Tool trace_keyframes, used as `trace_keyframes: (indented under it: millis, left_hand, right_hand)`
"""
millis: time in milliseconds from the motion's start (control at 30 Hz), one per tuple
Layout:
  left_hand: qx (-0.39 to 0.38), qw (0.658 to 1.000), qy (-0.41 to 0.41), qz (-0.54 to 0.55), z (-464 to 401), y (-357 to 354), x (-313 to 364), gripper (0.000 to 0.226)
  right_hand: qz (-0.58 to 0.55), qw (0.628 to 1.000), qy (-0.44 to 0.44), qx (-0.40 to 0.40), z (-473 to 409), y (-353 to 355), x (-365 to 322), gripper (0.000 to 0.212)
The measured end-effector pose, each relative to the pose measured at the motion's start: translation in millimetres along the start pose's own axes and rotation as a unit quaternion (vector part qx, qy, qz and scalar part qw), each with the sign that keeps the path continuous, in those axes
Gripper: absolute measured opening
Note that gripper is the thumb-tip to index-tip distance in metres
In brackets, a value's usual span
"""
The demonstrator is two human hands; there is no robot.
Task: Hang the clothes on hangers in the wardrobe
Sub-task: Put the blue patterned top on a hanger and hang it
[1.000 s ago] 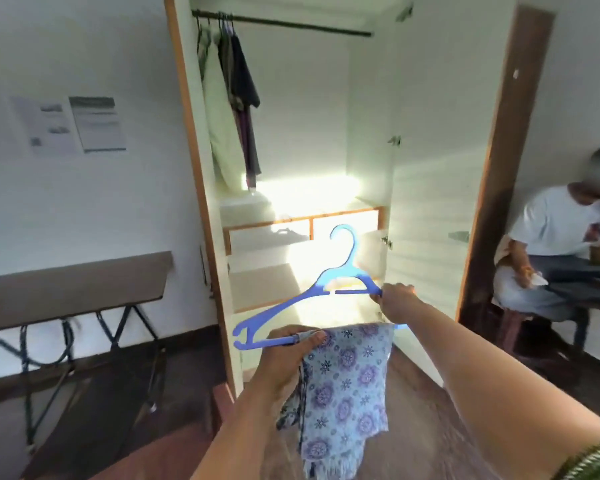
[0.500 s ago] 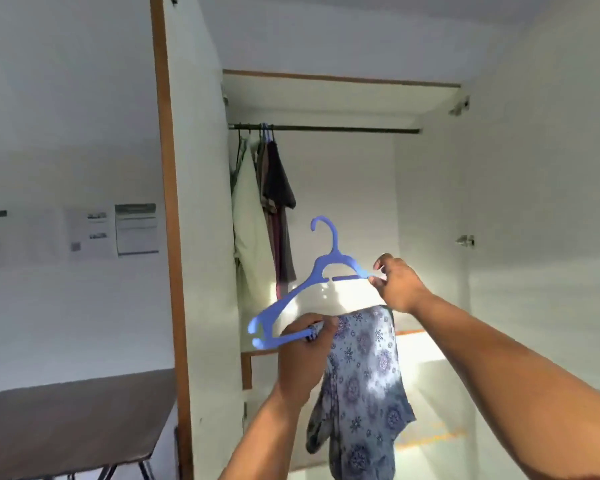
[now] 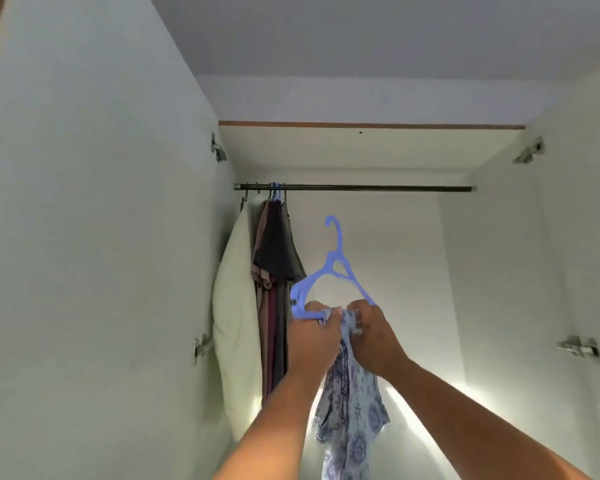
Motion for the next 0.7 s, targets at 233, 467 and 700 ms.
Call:
trace_keyframes:
  millis: [233, 467, 700]
  left_hand:
    - [0.013, 0.997, -0.059, -0.053, -127.1, -52.2, -62.0, 0.039]
    - [0.030, 0.986, -0.087, -0.140, -259.8, -82.4, -115.5, 0.044]
    - [0.003, 0.974, -0.082, -0.213, -366.8, -108.4, -170.2, 0.046]
  right_hand:
    - [-0.137, 0.986, 0.052, 0.079, -98.5, -45.0, 46.8, 0.056]
    - [-0.167, 0.982, 0.044, 0.082, -239.3, -95.9, 80.8, 0.041]
    - [-0.384, 0.920, -0.028, -0.065, -336.6, -156.4, 109.0, 0.076]
Point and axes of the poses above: each hand's wrist, its own z-axis away from the middle knuckle, its own y-axis out of the back of the hand, x = y × z, the point moved 6 cm from there along -z, towards the middle knuckle, and after that the axes turned 4 degrees about -y, right-handed, at the moved point
